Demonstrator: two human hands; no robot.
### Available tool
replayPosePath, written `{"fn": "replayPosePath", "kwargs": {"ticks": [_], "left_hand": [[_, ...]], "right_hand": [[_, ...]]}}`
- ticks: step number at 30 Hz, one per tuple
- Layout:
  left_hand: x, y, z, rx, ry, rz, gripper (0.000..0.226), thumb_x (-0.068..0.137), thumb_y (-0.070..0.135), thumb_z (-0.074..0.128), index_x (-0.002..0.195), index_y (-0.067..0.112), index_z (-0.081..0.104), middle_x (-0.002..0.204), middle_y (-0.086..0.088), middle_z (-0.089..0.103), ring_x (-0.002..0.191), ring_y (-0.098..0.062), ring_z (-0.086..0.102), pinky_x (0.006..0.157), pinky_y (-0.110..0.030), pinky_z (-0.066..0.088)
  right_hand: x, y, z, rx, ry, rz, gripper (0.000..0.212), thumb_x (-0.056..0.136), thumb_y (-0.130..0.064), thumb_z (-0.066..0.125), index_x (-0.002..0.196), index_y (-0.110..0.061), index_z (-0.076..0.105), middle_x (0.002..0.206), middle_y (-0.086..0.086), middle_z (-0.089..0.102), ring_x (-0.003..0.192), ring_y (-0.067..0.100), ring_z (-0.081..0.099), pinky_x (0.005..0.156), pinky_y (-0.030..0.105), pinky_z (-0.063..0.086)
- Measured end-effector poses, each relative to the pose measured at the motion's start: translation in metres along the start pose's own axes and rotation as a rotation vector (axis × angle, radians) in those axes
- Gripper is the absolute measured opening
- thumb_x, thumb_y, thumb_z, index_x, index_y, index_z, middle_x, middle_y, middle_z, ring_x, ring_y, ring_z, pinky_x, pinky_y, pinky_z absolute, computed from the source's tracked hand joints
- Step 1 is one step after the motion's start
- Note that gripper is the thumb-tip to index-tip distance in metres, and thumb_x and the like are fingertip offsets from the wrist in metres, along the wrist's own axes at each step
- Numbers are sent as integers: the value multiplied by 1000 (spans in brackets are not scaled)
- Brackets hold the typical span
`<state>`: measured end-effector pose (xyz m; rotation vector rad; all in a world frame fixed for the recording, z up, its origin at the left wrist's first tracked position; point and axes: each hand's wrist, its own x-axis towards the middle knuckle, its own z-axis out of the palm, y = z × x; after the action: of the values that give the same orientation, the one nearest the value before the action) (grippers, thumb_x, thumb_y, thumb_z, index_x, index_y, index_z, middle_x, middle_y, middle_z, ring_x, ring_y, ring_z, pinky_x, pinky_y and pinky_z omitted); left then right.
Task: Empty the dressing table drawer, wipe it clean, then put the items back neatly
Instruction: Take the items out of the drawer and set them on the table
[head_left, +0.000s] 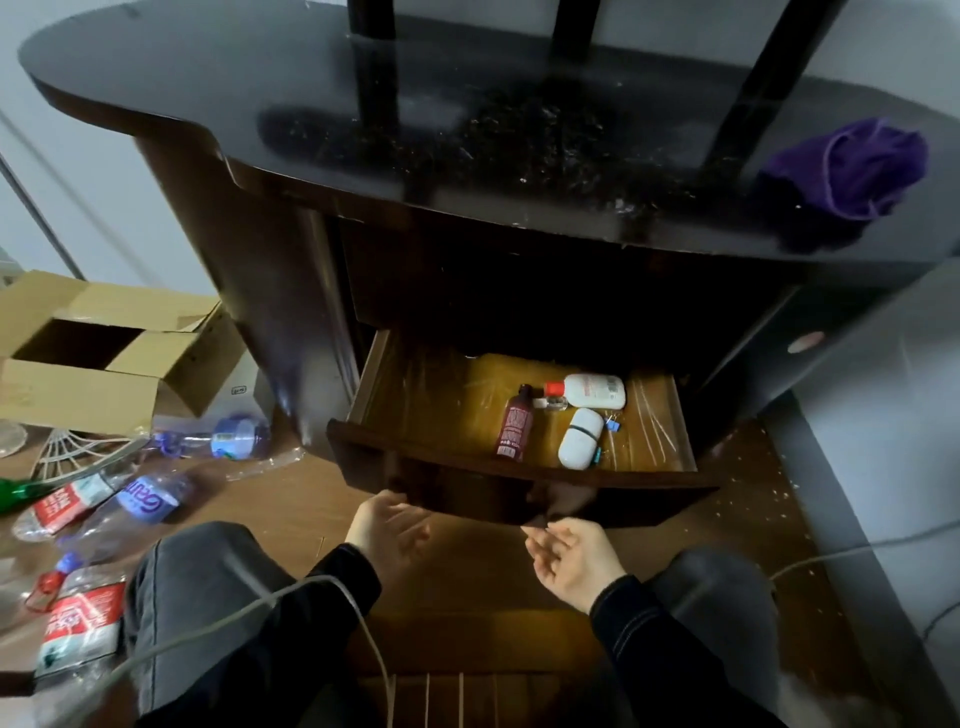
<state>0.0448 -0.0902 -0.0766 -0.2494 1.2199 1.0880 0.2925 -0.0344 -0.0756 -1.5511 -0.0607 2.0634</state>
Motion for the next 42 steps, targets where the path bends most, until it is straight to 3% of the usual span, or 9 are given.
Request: {"fn": "replayPosePath", "kwargs": {"ticks": [6,9,12,15,19,21,24,34,42], "left_hand": [[-46,0,-29,257,20,-2,39,102,40,46,116,6,55,116,-18,69,93,-38,66,69,-39,49],[-74,37,-44,500,25,164,28,101,32,51,111,9,62,113,-16,70,89,-34,66,73,-38,49],[-110,89,-47,722,60,493,20,100,21,54,97,6,67,98,-18,70,79,-24,68,69,-33,51],[-141,118,-28,984,55,904,19,99,7,56,84,9,67,77,-12,67,59,-10,64,54,-22,50],[-154,109,19,1643,-60,1234,10,95,27,66,100,19,69,94,2,68,85,-12,64,79,-30,51],[-143,89,37,1931,-159,1335,30,92,45,66,110,21,69,108,3,65,98,-14,61,88,-32,50],[-116,54,51,2214,-217,1363,48,90,60,59,118,21,64,115,2,60,106,-17,55,92,-36,47],[-115,15,25,2008,-359,1672,29,89,41,69,91,12,62,93,-2,61,82,-24,57,71,-37,51],[-135,-29,-7,1976,-440,1663,25,86,41,67,86,18,59,87,5,58,76,-17,54,62,-31,48]], "right_hand": [[-40,15,-19,-169,-22,25,27,103,-22,50,121,-2,56,118,19,71,101,31,67,76,37,53],[-72,2,-19,-380,-79,-103,30,105,-27,49,116,-4,63,109,16,76,98,29,70,78,36,55],[-108,-20,-13,-709,-127,-341,27,105,-21,50,108,-2,70,95,15,78,76,23,72,62,28,54],[-128,-35,-6,-1052,-124,-786,16,100,-20,60,94,-18,74,83,2,77,67,10,67,58,23,49],[-126,-53,6,-1680,116,-1292,19,92,-53,63,103,-39,65,99,-23,62,91,-4,53,73,22,41],[-115,-58,8,-1987,120,-1298,39,90,-65,58,115,-36,64,109,-20,58,105,1,48,81,26,40],[-102,-57,6,-2146,140,-1387,44,94,-63,53,119,-28,66,115,-11,62,115,13,51,89,30,43],[-116,-26,-18,-2095,-5,-1601,44,95,-59,53,109,-22,73,103,-11,66,99,15,59,83,32,48],[-134,18,-56,-2014,-84,-1773,35,91,-55,56,91,-25,75,85,-13,64,81,11,62,67,27,52]]}}
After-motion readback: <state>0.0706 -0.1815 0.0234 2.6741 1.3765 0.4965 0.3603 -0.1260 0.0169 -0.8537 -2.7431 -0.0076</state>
